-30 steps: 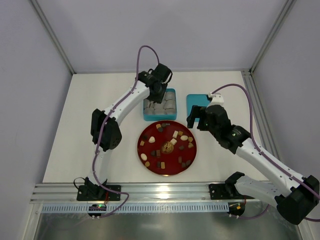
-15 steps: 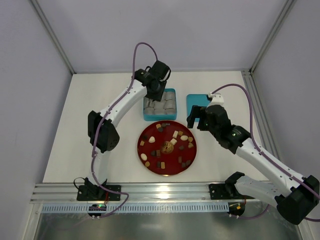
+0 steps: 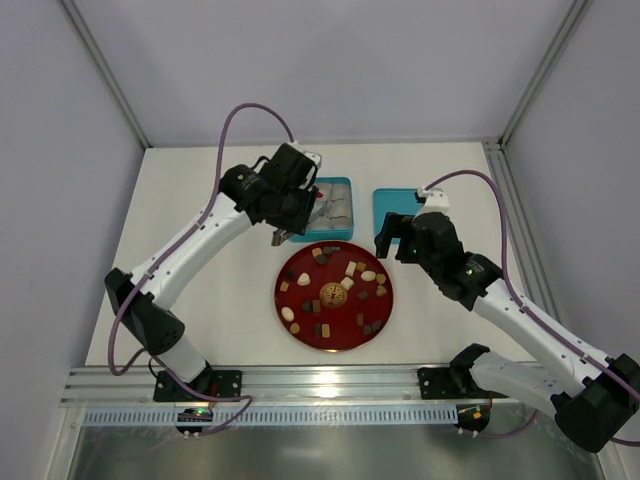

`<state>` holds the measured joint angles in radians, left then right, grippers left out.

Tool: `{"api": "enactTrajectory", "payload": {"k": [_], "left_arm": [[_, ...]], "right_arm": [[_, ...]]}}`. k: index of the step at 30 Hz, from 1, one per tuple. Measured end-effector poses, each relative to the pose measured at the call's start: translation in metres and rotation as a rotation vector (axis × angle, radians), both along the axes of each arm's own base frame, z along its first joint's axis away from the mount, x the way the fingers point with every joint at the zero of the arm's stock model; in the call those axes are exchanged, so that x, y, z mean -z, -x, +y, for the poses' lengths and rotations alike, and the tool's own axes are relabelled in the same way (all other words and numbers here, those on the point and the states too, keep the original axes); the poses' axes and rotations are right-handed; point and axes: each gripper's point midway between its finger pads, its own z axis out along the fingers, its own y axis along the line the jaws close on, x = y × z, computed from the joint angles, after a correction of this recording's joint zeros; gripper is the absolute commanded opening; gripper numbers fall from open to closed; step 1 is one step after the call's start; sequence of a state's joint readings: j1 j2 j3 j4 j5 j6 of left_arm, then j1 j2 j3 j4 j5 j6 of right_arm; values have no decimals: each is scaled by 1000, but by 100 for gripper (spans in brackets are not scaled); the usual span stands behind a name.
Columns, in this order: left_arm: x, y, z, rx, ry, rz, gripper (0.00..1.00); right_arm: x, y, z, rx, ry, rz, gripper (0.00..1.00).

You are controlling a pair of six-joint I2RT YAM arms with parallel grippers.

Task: Pack the chocolate

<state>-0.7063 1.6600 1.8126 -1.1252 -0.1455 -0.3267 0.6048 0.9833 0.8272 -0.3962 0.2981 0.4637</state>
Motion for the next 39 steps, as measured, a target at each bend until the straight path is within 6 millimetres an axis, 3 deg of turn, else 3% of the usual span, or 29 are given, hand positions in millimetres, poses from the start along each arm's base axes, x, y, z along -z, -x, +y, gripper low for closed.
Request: {"api": "enactTrajectory", "payload": {"k": [8,15,23,39], "left_arm": [[28,64,2,73,-37,122,43],[51,93,4,92,-81,191,43],[68,100,8,76,-106,229,42],[103,89,-8,79,-160,267,43]], "right_arm": [[1,1,-2,5,-2,-2,100],[2,1,-2,8,-3,-1,100],[6,2,-2,10,-1,7,100],[10,4,-5,14,4,11,100]]}}
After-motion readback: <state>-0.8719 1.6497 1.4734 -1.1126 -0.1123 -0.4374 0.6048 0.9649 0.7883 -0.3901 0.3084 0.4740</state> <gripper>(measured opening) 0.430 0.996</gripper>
